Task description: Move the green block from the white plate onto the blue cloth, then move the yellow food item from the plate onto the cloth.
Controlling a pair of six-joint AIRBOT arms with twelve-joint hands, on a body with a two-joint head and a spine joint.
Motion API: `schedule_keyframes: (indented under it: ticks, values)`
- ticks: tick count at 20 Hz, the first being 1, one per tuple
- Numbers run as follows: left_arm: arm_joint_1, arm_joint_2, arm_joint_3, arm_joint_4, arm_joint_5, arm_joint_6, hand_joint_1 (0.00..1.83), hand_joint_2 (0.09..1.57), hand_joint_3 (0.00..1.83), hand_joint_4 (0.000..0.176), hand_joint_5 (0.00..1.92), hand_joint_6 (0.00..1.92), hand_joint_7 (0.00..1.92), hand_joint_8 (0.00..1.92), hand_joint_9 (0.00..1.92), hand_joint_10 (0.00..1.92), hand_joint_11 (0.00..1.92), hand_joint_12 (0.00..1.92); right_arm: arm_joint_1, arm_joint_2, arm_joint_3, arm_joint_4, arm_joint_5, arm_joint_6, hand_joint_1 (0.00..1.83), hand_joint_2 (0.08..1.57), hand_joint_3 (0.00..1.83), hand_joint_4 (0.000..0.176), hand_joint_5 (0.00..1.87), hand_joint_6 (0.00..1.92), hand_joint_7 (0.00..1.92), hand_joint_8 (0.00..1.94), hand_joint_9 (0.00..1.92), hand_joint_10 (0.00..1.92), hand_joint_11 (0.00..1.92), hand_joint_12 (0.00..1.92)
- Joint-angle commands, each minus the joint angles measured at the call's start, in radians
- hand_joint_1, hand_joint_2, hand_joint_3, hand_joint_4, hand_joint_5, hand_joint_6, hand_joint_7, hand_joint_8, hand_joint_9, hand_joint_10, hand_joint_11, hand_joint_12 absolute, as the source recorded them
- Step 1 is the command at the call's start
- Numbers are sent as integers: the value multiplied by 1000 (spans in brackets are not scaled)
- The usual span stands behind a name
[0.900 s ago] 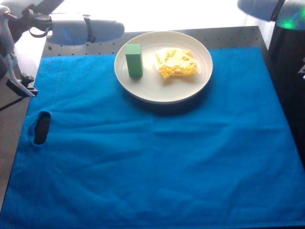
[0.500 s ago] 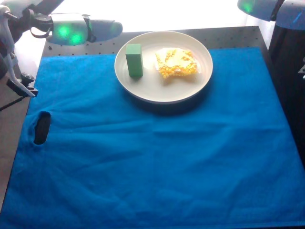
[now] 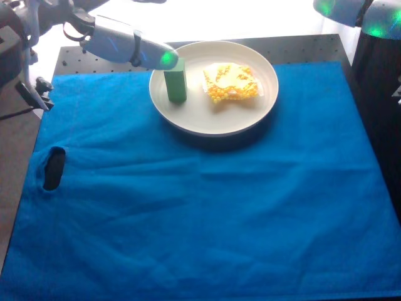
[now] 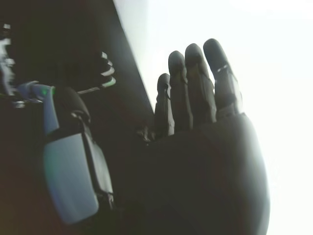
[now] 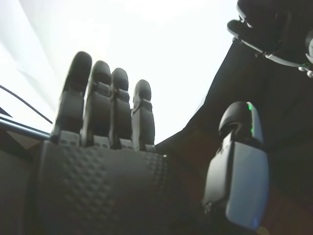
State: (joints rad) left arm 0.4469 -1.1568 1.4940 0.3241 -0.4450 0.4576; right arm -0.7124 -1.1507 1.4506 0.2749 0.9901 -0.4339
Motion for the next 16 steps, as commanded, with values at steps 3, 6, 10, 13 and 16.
schedule_keyframes:
  ticks: [3, 6, 10, 13, 16]
  values:
    - [-38, -13, 9, 52, -35, -12, 753, 812, 12, 0, 324, 14, 506, 0, 476, 1, 151, 703, 18, -6, 5, 5, 125, 8, 535, 991, 9, 99, 377, 1, 289, 0, 215, 0, 105, 324]
    - [-38, -29, 19, 67, -12, -13, 766, 794, 0, 0, 340, 0, 475, 0, 438, 0, 72, 798, 18, -6, 5, 5, 125, 8, 544, 1032, 0, 75, 368, 0, 273, 0, 191, 0, 121, 273]
    - [-38, -67, 47, 87, 35, -13, 770, 762, 0, 0, 430, 1, 567, 2, 532, 25, 59, 1161, 18, -5, 5, 5, 126, 8, 559, 1054, 0, 74, 361, 1, 237, 2, 188, 0, 207, 204]
    - [-38, -96, 63, 99, 53, -13, 720, 699, 0, 0, 451, 0, 557, 0, 530, 3, 1, 1399, 18, -7, 5, 5, 126, 8, 561, 1052, 0, 86, 372, 4, 214, 0, 169, 2, 203, 173]
    - [-37, -113, 71, 114, 73, -13, 751, 715, 1, 1, 501, 5, 514, 10, 368, 5, 0, 976, 18, -9, 5, 5, 126, 8, 570, 1061, 1, 79, 366, 1, 243, 8, 191, 8, 217, 170]
